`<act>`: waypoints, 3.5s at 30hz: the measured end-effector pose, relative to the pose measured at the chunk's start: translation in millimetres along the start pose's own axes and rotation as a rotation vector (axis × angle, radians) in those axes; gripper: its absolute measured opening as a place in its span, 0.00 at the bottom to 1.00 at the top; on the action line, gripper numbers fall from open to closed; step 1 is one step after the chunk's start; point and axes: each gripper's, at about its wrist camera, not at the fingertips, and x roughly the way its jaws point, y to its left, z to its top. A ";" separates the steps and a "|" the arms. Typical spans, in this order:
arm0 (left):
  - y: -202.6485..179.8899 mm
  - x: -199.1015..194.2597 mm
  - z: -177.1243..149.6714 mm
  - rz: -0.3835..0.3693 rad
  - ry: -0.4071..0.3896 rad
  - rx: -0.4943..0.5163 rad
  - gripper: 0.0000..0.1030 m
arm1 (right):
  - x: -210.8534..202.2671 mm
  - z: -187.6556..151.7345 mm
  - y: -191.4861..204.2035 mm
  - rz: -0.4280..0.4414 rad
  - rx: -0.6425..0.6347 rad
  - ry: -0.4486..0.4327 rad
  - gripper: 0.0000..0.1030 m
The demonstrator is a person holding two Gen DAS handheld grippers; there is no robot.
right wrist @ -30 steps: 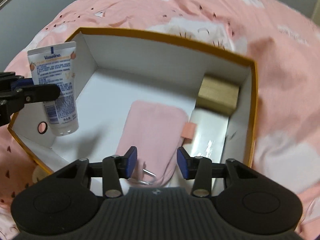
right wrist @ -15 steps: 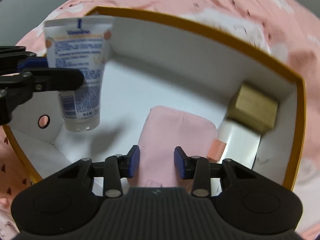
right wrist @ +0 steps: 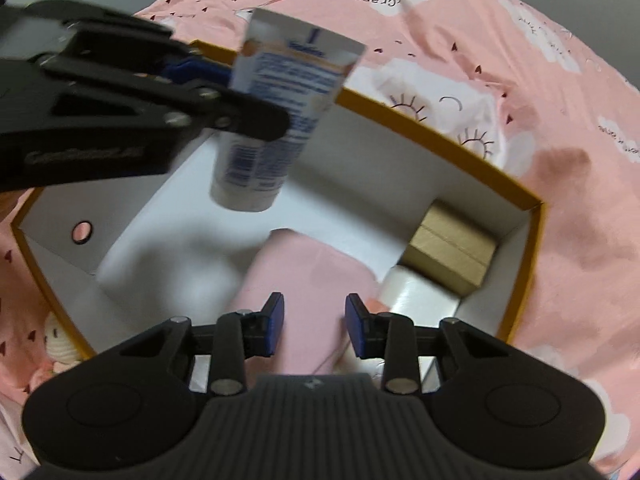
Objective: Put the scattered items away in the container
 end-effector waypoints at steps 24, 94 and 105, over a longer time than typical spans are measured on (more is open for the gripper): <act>-14.7 73.5 -9.1 -0.136 0.109 0.136 0.20 | 3.6 -6.6 -24.5 -0.008 -0.010 -0.024 0.36; -84.3 -152.8 -42.0 -0.015 0.052 -0.099 0.50 | -126.4 -106.1 36.5 0.036 0.278 -0.307 0.42; -106.7 -129.1 -130.6 -0.172 0.205 -0.409 0.49 | -115.6 -195.1 66.9 0.046 0.482 -0.206 0.43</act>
